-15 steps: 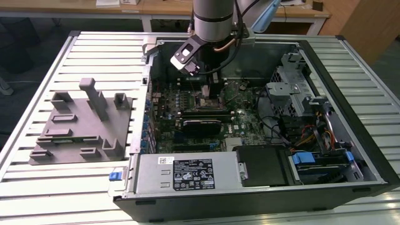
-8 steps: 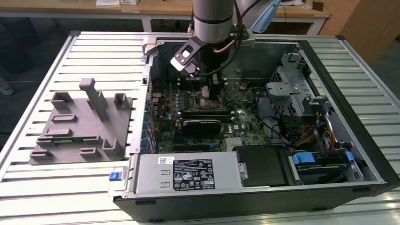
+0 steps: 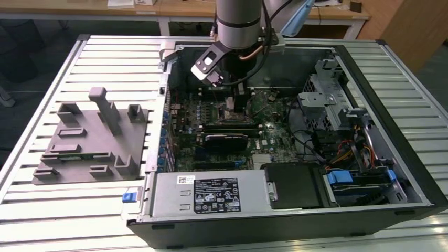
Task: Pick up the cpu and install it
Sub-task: 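Place the cpu into insertion slot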
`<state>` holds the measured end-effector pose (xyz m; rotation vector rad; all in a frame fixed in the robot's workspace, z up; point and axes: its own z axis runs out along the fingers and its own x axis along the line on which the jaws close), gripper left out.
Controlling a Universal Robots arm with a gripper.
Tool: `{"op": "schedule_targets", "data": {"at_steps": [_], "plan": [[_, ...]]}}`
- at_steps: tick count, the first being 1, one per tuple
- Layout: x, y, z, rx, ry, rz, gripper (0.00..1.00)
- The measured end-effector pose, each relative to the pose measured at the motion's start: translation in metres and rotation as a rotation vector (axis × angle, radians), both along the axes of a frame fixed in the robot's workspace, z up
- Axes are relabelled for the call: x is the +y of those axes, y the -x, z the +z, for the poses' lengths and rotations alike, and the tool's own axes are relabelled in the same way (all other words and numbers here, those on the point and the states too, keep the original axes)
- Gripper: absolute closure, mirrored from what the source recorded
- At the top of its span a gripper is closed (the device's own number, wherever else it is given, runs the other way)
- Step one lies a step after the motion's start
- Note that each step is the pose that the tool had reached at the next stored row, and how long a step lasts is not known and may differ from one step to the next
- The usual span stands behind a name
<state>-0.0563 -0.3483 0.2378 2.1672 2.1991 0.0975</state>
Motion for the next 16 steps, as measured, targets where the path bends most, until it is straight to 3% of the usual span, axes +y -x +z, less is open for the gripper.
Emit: {"op": "schedule_targets", "data": {"at_steps": [8,16], "plan": [[0.0,0.0,-0.002,-0.0001,-0.0001,0.0,0.46],[0.0012,0.0,-0.0115,0.0,0.0001,0.0,0.46]]}}
